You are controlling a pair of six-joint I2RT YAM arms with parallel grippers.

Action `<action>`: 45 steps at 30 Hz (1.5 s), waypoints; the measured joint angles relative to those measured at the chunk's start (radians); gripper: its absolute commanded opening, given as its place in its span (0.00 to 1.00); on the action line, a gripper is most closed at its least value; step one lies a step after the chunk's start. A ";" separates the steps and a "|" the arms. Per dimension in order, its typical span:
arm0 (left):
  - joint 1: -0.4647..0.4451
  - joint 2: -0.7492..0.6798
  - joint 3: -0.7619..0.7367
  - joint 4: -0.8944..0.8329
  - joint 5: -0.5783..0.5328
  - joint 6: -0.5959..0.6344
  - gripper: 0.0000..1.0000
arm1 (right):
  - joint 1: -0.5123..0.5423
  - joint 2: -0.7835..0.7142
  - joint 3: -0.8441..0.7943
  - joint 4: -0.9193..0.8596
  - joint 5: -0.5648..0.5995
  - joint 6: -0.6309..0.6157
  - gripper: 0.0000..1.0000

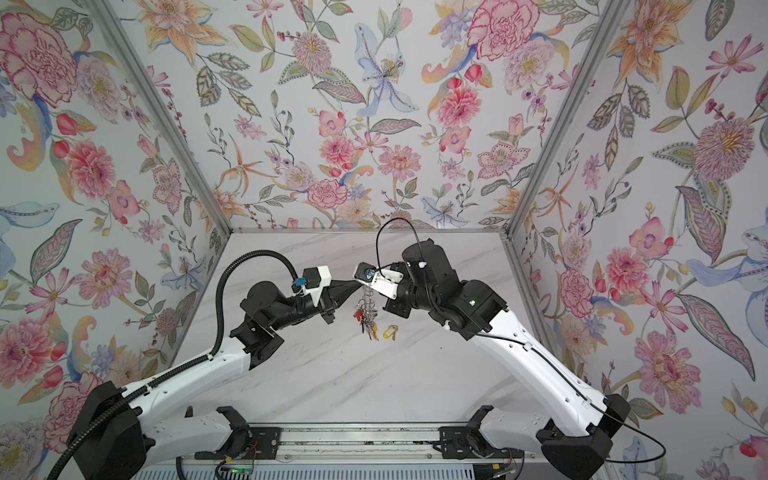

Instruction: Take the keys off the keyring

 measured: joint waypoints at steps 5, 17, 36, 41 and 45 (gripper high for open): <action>-0.004 0.032 0.000 0.014 0.033 -0.010 0.17 | 0.011 -0.030 -0.011 -0.005 0.000 0.000 0.00; -0.004 0.056 0.096 -0.169 0.085 0.040 0.32 | 0.012 -0.039 -0.016 -0.009 0.008 -0.005 0.00; -0.004 0.050 0.345 -0.700 0.074 0.234 0.27 | 0.027 -0.039 -0.017 -0.012 0.031 -0.023 0.00; -0.004 0.050 0.345 -0.732 0.088 0.250 0.20 | 0.031 -0.037 -0.017 -0.011 0.031 -0.023 0.00; -0.004 0.050 0.352 -0.737 0.107 0.251 0.20 | 0.034 -0.029 -0.017 -0.011 0.030 -0.023 0.00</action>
